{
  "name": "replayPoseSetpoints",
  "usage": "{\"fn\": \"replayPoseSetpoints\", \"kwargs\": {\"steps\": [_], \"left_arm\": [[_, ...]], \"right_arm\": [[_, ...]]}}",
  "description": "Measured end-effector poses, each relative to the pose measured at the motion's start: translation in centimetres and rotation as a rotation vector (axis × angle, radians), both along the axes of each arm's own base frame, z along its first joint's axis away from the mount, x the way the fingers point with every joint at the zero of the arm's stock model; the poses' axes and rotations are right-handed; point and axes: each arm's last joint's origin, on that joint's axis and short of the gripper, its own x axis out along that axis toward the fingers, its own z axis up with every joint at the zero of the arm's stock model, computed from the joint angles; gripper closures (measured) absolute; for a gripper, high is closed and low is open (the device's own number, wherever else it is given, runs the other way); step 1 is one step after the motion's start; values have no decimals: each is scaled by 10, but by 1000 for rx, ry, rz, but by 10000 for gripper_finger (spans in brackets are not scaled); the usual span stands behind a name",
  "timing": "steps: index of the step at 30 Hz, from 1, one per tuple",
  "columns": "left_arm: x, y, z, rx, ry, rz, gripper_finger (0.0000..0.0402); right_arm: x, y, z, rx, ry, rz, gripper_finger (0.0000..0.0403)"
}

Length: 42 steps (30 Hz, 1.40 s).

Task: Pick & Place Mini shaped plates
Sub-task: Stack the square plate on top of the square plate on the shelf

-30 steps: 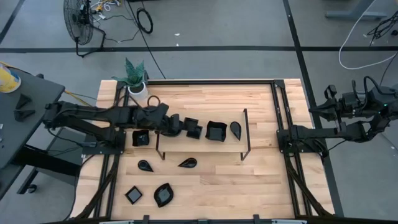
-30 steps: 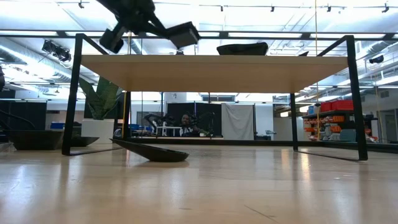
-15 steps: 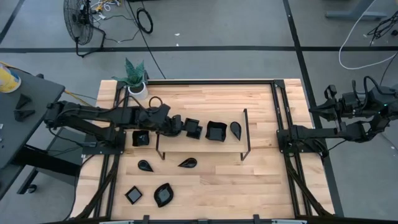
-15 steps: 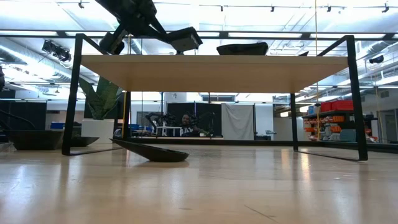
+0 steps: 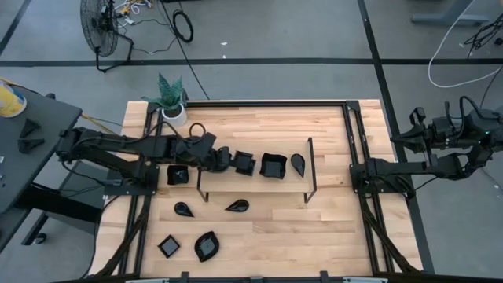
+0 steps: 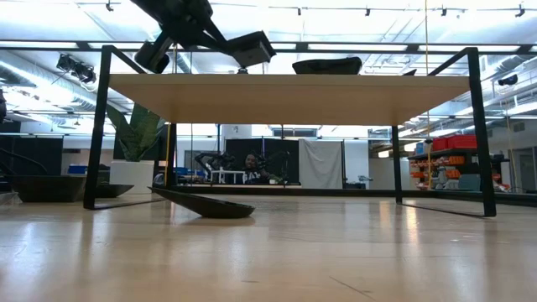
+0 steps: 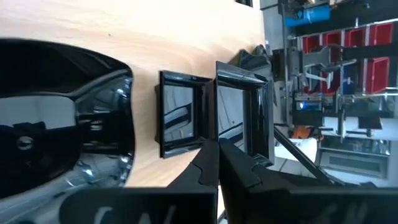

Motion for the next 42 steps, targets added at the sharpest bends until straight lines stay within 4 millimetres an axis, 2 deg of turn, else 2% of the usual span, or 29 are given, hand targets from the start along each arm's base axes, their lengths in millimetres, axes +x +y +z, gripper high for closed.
{"fn": "replayPoseSetpoints", "kwargs": {"steps": [24, 35, 42], "left_arm": [[1, -3, 2, -13, -24, -16, 397], [1, -3, 2, -29, -27, 1, 340], [1, -2, 2, -24, -27, 8, 324]], "right_arm": [[0, 0, 0, 0, 0, 0, 396], [0, 0, 0, 0, 0, 0, 396], [0, 0, 0, 0, 0, 0, 396]]}}
